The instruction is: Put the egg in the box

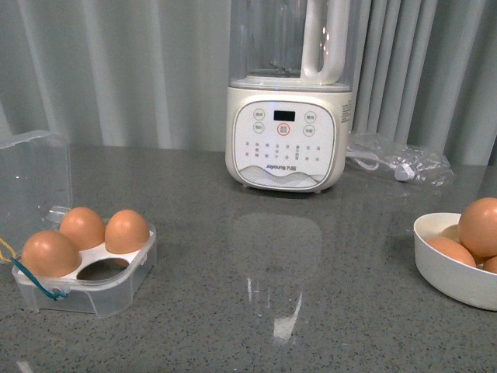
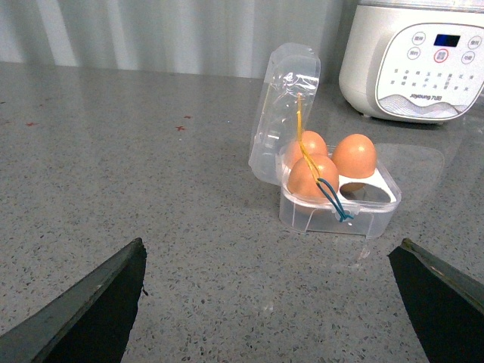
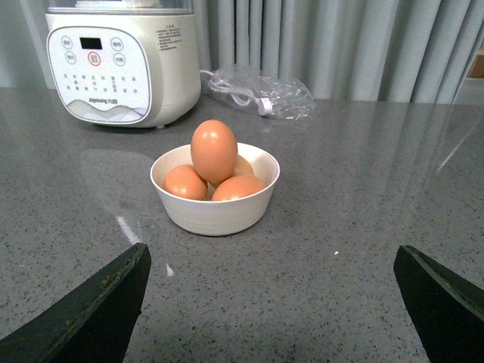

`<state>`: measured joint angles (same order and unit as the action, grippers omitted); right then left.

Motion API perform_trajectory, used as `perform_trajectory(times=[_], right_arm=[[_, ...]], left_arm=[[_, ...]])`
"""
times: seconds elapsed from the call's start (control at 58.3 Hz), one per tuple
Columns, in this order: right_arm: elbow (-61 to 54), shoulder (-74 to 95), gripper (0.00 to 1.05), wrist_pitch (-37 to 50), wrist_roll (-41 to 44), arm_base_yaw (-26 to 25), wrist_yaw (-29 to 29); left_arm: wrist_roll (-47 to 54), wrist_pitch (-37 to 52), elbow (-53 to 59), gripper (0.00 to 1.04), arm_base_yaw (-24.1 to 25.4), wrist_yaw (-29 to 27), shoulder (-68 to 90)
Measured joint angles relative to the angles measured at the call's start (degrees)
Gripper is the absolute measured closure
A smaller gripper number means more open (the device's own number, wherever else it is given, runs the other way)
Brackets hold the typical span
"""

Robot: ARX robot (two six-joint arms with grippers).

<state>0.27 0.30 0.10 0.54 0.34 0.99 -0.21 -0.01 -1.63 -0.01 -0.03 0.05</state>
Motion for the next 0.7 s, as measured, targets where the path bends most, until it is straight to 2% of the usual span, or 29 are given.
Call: perform_trajectory(times=[0.017,0.069,0.137,0.343,0.48,0.583,0.704], right_arm=[[0.0,0.1,0.07,0.2,0.6,0.4,1.0],[0.2,1.1,0.07,1.7,3.9,3.1,9.8],[0.9,2.7,0.07,3.2,5.9,3.8,12.4],[7.3,19.3,0.07,18.9,6.7,-3.3,4.6],[17.3,40.7,0.07,31.3,4.2,-5.6,0.3],[29.0,57.5,0.07,29.0,-0.3,-5.1,-4.0],[36.3,66.0,0.07,25.0,-3.1,-3.9,-7.0]], left_arm=[[0.0,0.0,0.0,0.07,0.0,0.0,0.0],[0.0,0.0,0.0,0.07,0.0,0.0,0.0],[0.0,0.0,0.0,0.07,0.0,0.0,0.0],[0.0,0.0,0.0,0.07,0.0,0.0,0.0],[0.0,0.0,0.0,0.07,0.0,0.0,0.0],[0.0,0.0,0.0,0.07,0.0,0.0,0.0],[0.0,0.0,0.0,0.07,0.0,0.0,0.0]])
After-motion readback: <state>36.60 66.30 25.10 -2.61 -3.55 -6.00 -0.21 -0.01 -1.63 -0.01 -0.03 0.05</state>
